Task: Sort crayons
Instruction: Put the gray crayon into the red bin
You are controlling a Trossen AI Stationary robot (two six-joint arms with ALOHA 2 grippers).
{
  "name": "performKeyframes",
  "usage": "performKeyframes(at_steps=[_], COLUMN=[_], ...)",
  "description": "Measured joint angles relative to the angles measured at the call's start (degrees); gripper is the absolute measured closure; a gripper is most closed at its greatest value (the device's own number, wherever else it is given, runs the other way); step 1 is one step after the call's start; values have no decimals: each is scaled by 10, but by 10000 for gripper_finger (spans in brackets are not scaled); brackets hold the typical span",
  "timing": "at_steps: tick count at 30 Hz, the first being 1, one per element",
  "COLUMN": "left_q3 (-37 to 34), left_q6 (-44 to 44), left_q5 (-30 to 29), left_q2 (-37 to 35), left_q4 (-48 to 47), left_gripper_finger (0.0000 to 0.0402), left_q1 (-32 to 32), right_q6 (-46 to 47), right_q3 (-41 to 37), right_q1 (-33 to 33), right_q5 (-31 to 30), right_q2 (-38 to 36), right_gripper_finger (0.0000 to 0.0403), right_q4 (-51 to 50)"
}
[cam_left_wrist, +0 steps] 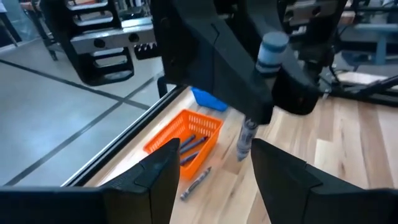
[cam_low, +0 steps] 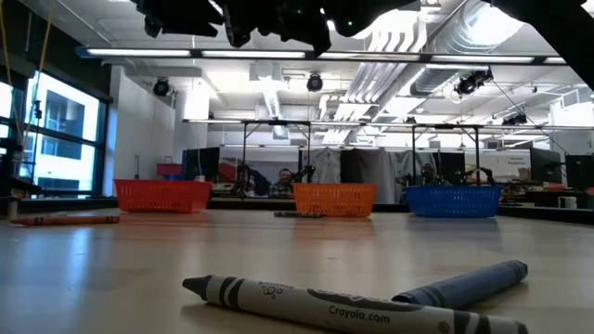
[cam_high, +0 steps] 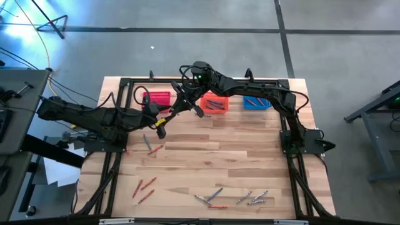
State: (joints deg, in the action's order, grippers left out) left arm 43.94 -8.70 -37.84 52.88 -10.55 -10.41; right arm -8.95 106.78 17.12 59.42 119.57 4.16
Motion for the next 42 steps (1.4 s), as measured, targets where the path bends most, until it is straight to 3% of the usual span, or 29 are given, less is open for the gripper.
performKeyframes(at_steps=[21,26,33,42], left_q3=[0,0,0,0], left_q6=[79,79,78,74], left_q5=[11,11,15,18], left_q2=[33,45,42,42], left_q4=[62,62,61,62], left_gripper_finger=[222,269,384,395], left_q1=[0,0,0,0], right_q6=[1,1,10,40], right_q3=[0,0,0,0], right_q1=[-15,-14,-14,-13], right_q5=[-7,-8,-13,-11], right_q2=[0,0,0,0], right_gripper_finger=[391,391,391,380], right_q4=[37,37,40,39])
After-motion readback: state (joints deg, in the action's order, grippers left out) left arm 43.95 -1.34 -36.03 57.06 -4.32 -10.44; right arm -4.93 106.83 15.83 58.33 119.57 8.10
